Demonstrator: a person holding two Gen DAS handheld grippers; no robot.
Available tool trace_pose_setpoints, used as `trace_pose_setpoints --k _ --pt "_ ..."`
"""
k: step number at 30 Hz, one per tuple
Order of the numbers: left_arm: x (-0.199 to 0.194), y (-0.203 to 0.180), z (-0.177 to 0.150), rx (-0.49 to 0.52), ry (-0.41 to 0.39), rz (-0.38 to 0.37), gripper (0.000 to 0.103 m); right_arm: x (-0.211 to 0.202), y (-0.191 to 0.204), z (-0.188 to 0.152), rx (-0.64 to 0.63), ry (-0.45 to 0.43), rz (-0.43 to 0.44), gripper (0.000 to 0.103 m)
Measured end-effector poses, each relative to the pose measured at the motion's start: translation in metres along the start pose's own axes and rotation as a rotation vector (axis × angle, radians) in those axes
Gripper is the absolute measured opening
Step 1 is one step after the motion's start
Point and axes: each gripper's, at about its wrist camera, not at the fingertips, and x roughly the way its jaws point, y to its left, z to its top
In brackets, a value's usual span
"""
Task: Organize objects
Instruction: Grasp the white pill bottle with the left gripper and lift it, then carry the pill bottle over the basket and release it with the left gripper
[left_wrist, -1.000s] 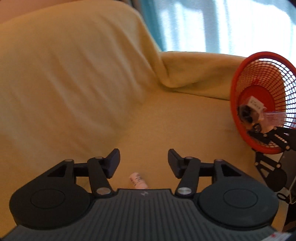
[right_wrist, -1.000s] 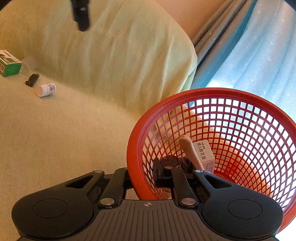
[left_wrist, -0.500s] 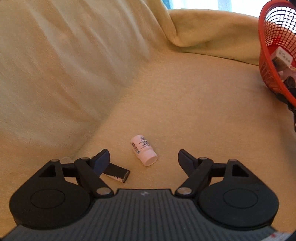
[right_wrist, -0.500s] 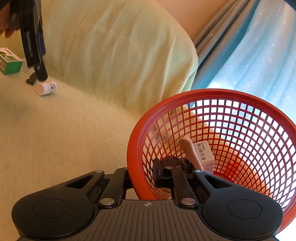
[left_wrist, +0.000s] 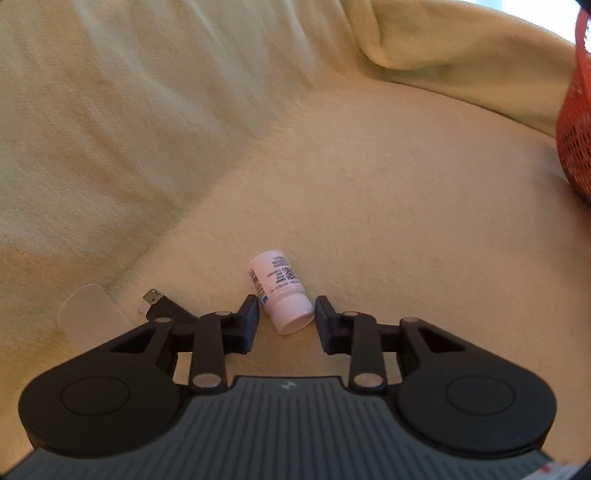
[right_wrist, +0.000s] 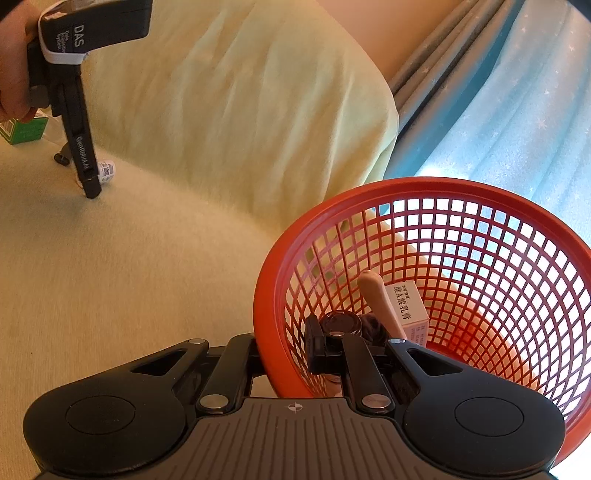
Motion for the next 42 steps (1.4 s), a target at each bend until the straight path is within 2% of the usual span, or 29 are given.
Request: trace_pose_setpoints --k 6,14,25,32,42 --pt "-0.021 -0.010 -0.014 0.167 -0.008 -0.022 0.022 0.000 0.000 0.000 0.000 0.000 0.001 0.007" --pt "-0.066 -0.026 -0.025 0.362 -0.072 -0.077 0.020 -0.001 0.000 -0.001 0.002 0.000 0.002 0.007" --pt "-0.125 -0.057 -0.027 0.542 -0.142 -0.153 0.020 -0.001 0.000 -0.002 0.006 0.000 0.004 0.007" --pt "-0.150 -0.077 -0.009 0.616 -0.214 -0.180 0.020 -0.001 0.000 -0.002 0.006 0.001 0.004 0.007" --pt "-0.186 -0.115 0.028 0.721 -0.364 -0.252 0.020 -0.001 0.000 -0.002 0.011 0.000 0.005 0.007"
